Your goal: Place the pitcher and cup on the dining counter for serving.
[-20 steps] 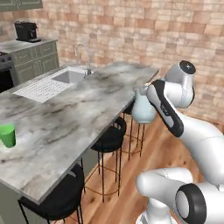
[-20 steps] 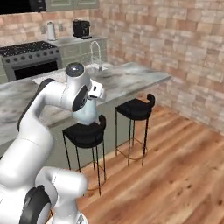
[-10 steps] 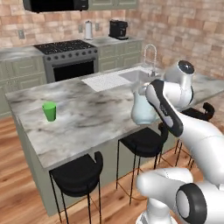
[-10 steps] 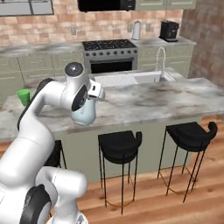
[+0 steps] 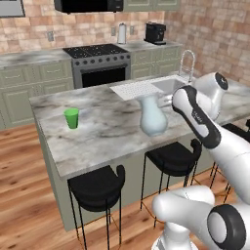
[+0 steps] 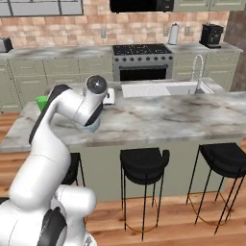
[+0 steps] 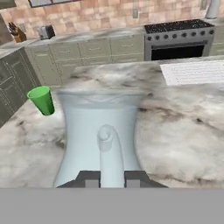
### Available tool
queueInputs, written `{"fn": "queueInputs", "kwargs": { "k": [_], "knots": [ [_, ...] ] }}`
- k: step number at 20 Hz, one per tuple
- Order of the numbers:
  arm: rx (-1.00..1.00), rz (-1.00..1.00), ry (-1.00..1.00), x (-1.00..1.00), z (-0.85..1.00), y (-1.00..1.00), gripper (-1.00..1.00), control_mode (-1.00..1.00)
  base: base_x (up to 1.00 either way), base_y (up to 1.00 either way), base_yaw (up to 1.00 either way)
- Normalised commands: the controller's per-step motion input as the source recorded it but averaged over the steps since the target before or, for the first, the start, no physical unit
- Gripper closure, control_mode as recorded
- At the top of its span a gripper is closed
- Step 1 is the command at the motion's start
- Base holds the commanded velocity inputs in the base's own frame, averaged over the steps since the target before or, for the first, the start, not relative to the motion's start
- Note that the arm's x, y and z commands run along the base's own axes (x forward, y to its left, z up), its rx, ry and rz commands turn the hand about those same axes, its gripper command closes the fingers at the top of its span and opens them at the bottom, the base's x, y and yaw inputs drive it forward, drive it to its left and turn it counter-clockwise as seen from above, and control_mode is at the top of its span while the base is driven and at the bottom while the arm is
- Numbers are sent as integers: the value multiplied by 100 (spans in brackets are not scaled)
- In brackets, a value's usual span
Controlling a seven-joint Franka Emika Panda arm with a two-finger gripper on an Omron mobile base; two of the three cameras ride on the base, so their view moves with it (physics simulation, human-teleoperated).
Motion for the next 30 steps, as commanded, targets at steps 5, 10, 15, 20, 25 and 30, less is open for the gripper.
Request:
{"fn": "queueInputs", "kwargs": {
  "k": [5, 10, 15, 20, 25, 30],
  "knots": [
    [0, 37, -19, 54, -1, -3, 100, -100, 0, 0, 0],
    [0, 7, -11, 71, -2, 20, 100, -100, 0, 0, 0],
    [0, 0, 0, 63, 0, 27, 100, -100, 0, 0, 0],
    [6, 22, 0, 55, 0, 38, 100, -100, 0, 0, 0],
    [16, 40, 0, 28, -3, 31, 100, -100, 0, 0, 0],
    [8, 12, 0, 0, 0, 15, 100, -100, 0, 0, 0]
  ]
}}
